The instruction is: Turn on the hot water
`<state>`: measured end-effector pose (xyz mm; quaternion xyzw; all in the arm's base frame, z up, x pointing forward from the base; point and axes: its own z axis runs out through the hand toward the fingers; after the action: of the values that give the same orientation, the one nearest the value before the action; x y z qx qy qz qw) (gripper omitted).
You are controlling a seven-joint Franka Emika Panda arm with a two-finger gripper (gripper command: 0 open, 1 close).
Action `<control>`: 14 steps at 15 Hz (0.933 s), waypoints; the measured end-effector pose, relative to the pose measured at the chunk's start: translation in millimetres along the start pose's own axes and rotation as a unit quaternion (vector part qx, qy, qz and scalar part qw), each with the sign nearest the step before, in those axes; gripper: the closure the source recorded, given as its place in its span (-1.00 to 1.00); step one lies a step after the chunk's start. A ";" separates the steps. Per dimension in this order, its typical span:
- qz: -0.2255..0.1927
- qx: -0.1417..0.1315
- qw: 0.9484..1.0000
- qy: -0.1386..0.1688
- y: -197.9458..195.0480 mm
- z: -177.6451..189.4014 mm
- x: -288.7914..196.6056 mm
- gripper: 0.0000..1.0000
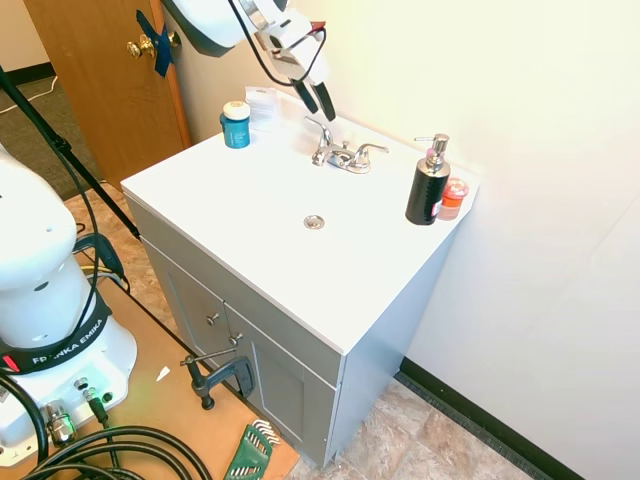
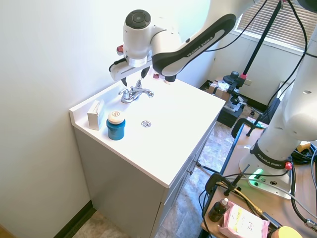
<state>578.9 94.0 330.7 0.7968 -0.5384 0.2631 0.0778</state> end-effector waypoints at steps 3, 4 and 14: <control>-0.003 0.003 1.000 0.001 -15.4 4.0 -7.1 -1.00; -0.005 0.003 1.000 0.001 -18.4 5.7 -9.3 -1.00; 0.001 -0.033 0.999 -0.009 -6.6 40.6 -21.3 -1.00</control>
<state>592.4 97.5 286.5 0.7958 -0.5481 0.2377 0.0989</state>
